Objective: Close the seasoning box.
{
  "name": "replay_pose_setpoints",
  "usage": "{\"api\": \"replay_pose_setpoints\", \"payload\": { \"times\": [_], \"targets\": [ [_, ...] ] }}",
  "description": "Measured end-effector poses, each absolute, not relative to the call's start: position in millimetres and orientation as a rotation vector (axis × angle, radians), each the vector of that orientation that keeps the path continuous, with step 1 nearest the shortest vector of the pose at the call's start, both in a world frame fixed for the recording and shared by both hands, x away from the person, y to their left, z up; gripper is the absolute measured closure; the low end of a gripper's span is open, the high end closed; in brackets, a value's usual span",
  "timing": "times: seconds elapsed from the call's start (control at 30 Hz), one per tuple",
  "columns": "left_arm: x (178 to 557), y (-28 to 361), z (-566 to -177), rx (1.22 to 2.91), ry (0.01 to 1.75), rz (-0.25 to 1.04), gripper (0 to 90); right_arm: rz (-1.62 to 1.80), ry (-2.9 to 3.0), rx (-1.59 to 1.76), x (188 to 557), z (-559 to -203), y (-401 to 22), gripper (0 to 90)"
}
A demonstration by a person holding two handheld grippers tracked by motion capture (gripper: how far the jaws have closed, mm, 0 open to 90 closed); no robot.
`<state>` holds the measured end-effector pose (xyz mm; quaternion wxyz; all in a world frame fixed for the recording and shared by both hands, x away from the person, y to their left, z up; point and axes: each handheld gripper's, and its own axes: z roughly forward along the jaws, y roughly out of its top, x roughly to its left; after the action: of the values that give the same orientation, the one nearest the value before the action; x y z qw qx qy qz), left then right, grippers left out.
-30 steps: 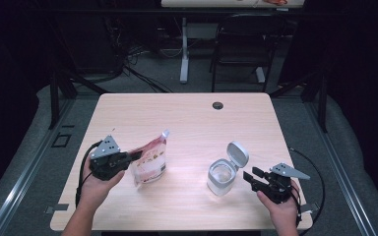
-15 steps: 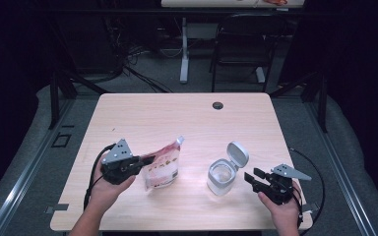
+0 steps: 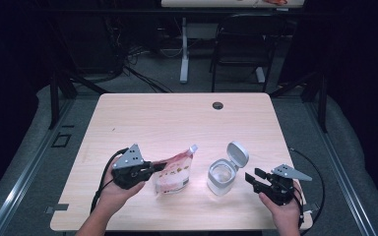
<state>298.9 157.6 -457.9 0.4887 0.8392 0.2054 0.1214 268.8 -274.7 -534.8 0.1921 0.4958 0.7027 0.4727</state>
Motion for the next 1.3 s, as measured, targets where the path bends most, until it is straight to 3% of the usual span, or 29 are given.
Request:
{"api": "replay_pose_setpoints", "payload": {
  "times": [0.37,0.67,0.87,1.3],
  "targets": [
    [298,168,-460,2.045,0.506,0.261,84.9,1.345,1.989,1.339,265,-523,-276,53.4],
    [296,173,-463,2.047,0.549,0.237,73.5,1.369,1.995,1.227,249,-498,-282,54.5],
    [295,175,-464,2.056,0.570,0.243,69.8,1.423,2.042,1.178,240,-484,-284,60.7],
    [289,191,-462,2.044,0.601,0.254,67.5,1.488,2.125,1.014,254,-456,-239,61.0]
  ]
}}
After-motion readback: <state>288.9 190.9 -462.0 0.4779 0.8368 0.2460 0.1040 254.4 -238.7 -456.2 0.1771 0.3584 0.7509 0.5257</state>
